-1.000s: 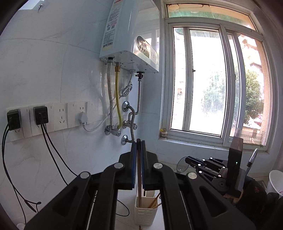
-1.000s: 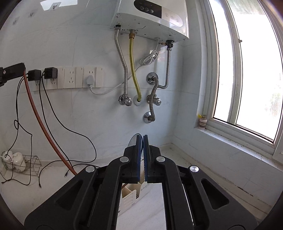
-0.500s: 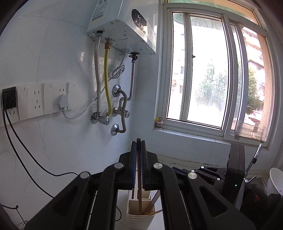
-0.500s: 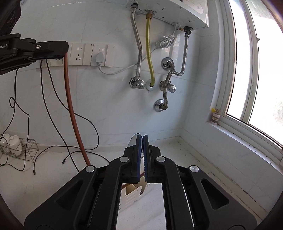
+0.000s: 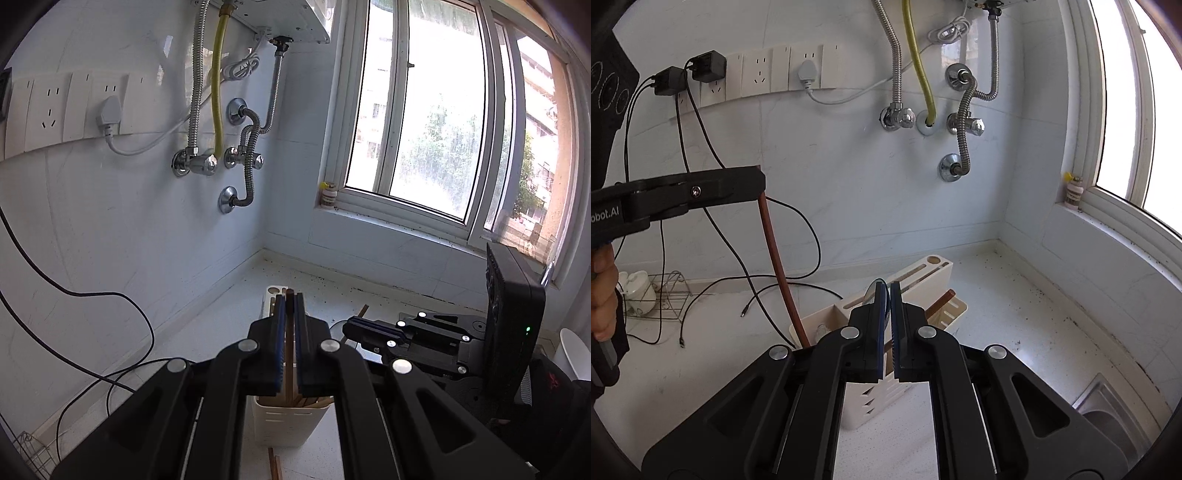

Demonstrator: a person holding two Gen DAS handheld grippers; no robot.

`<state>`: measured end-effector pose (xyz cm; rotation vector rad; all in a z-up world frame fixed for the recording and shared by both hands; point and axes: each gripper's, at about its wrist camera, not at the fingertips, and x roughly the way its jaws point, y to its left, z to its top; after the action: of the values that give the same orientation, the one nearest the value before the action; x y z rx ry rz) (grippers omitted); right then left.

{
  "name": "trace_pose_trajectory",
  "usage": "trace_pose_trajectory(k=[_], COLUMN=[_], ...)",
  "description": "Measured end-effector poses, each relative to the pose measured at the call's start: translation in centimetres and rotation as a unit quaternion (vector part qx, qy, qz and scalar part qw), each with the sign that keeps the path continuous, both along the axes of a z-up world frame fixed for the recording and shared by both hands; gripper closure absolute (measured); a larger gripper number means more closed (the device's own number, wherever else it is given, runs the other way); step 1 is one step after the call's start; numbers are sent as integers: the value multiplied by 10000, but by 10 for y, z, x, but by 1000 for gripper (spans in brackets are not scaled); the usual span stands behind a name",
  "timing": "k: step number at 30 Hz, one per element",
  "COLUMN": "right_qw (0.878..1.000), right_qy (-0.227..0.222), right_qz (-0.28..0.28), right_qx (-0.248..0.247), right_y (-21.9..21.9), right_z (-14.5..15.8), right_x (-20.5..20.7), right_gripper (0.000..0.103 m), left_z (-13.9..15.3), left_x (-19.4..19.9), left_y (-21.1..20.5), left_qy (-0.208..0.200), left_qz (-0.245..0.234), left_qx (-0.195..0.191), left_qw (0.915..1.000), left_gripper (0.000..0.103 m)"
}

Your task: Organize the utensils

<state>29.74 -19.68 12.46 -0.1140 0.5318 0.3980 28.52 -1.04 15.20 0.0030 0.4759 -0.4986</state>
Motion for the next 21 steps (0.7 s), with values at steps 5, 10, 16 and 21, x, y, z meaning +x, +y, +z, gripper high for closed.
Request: trace_pose_trajectory(k=[5,10,16,21], right_qw=[9995,9985,9980,9965], right_qy=[249,417,469,557], right_qz=[43,75,70,37], right_qx=[187,349,415,624], right_y=[-2,-7,-13,-21], right_z=[-8,-9,-7,-5], right_x=[2,1,-2,-6], right_gripper=[99,98,97,80], left_z=[-18,-27,-31,-35], left_x=[2,1,4,5], left_y=[1,2,6,9], left_qy=[188,277,351,428], left_qz=[8,-1,86,135], left_qx=[-2,-8,-8,16], left_qw=[9998,9996,9993,9990], left_gripper=[98,98,98,98])
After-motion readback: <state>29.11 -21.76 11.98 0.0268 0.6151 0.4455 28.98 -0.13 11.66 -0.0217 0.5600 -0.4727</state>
